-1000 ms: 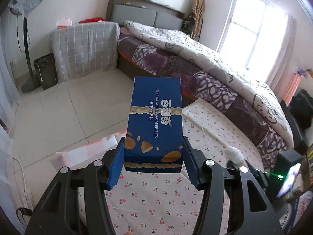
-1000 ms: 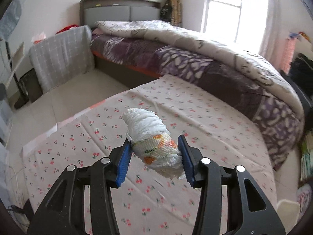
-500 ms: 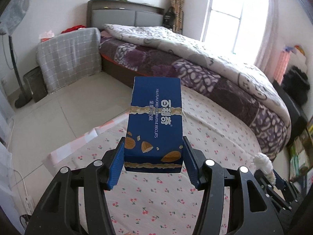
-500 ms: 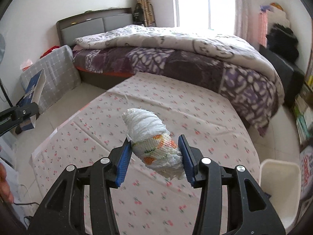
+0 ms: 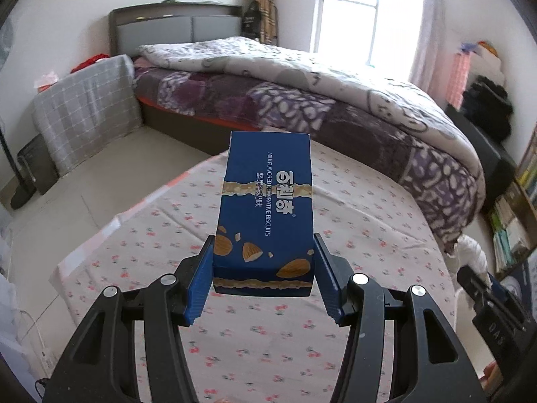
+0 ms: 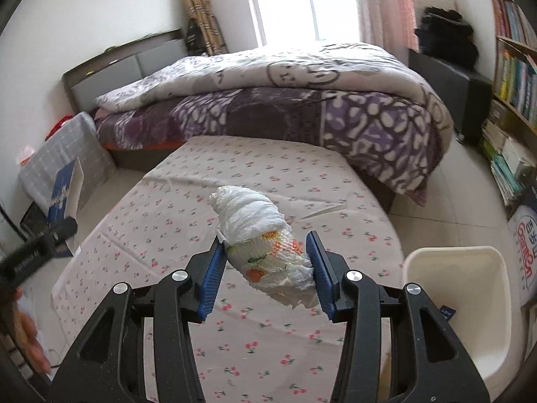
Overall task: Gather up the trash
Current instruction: 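Carry the biscuit box with the left tool while the right tool carries the tissue bundle to the bin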
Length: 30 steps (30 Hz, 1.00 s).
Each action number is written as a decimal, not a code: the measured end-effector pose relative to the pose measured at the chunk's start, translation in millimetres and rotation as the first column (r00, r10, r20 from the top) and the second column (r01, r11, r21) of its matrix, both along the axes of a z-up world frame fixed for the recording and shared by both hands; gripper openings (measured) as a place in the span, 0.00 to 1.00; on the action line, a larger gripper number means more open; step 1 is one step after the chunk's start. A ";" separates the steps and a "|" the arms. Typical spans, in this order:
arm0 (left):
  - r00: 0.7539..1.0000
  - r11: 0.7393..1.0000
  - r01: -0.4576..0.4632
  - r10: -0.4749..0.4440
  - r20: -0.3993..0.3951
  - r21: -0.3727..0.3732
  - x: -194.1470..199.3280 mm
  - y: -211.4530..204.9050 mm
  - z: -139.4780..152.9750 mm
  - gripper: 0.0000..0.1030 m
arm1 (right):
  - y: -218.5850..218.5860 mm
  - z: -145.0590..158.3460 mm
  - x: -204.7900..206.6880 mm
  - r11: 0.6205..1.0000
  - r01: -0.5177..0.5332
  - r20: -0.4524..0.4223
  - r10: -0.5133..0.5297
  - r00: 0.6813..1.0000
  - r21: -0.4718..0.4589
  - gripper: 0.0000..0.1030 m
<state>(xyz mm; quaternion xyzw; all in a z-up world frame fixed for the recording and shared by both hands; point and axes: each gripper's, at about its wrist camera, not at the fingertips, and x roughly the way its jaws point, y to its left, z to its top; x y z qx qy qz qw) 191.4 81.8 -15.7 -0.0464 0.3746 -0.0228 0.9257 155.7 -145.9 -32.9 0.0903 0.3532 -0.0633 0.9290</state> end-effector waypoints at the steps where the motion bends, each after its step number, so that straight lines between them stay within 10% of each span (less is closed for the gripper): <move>1: 1.000 1.000 0.012 -0.012 0.002 0.001 -0.7 -7.8 0.3 0.53 | -6.0 1.1 -1.9 1.000 0.012 0.002 -0.012 1.000 0.001 0.44; 30: 0.960 0.960 0.279 -0.279 0.008 -0.014 -30.8 -168.7 0.9 0.53 | -158.2 17.2 -63.9 0.937 0.348 -0.004 -0.348 0.937 0.039 0.45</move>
